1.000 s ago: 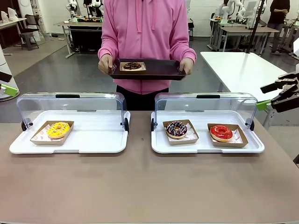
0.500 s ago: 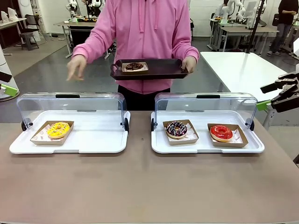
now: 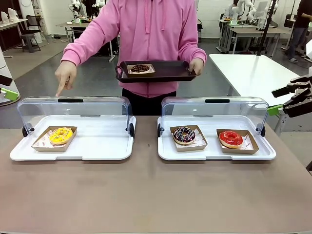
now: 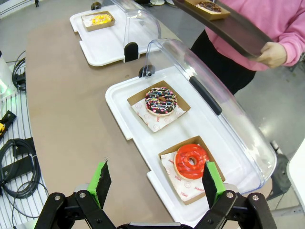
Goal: Provide the desired donut to the person.
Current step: Pick up and lift the Paper togo box containing the Donut pointed at by the person.
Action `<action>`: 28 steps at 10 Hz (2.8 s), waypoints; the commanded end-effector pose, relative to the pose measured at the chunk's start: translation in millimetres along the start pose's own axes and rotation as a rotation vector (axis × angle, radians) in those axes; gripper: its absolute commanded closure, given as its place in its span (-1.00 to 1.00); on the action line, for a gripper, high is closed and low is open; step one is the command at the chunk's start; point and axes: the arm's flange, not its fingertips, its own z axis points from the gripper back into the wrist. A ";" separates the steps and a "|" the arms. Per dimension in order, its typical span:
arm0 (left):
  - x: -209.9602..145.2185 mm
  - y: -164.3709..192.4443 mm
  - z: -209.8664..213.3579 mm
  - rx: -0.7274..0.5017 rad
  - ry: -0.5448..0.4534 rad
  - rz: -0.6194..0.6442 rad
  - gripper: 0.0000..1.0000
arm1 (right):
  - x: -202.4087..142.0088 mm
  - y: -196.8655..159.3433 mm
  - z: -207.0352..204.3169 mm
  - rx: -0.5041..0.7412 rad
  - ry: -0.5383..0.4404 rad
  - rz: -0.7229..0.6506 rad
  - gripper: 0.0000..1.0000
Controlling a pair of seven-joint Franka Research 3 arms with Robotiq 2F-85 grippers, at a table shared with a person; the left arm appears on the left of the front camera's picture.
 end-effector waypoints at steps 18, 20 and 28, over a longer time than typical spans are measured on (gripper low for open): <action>-40.6 20.1 -68.6 -0.300 0.485 -0.511 -1.00 | 1.7 -1.5 -3.5 0.005 -0.022 -0.014 -1.00; -50.9 32.8 -106.1 -0.333 0.540 -0.611 -1.00 | 1.7 -1.5 -3.5 0.005 -0.022 -0.014 -1.00; -58.6 70.5 -158.7 -0.460 0.578 -0.572 -1.00 | 1.7 -1.5 -3.5 0.005 -0.022 -0.014 -1.00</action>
